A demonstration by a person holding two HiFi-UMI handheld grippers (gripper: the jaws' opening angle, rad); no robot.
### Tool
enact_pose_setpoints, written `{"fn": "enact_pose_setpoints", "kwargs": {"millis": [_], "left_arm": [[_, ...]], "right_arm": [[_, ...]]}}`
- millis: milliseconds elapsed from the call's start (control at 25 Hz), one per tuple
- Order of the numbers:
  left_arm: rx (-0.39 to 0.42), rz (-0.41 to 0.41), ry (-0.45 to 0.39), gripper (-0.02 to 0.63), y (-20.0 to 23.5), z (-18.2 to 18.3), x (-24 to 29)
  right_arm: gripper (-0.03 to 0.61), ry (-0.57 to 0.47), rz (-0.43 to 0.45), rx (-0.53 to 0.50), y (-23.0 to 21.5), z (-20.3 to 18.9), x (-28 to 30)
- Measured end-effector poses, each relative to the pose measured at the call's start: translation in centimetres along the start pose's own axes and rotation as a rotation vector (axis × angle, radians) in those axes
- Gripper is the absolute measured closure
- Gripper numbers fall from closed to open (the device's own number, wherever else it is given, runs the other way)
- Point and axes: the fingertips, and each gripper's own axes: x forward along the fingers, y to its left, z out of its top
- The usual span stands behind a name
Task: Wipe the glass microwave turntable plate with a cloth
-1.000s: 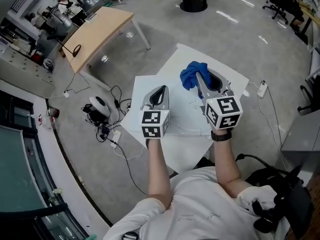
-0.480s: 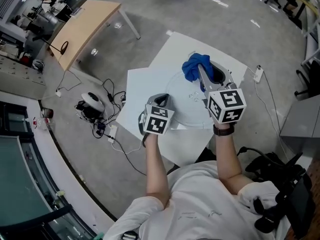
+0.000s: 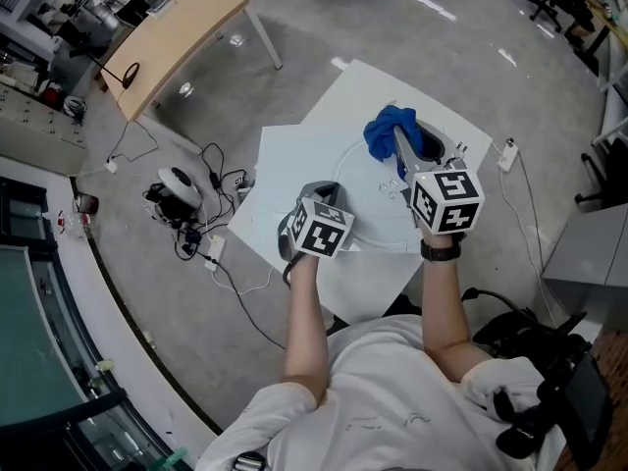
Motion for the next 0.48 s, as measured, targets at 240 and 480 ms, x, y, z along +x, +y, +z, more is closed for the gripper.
{"fn": "enact_pose_setpoints", "kwargs": {"millis": [240,480], "left_arm": [[-0.037,0.009,-0.020,0.612,1.5,-1.1,-0.6],[-0.113,-0.018,-0.080,0.612,3.4,-1.9,-1.1]], "right_arm": [[0.486,0.089,0.141,-0.058,4.6,-2.0,2.8],[0.486,0.297,0.306,-0.217,11.1,-7.7,6.6]]}}
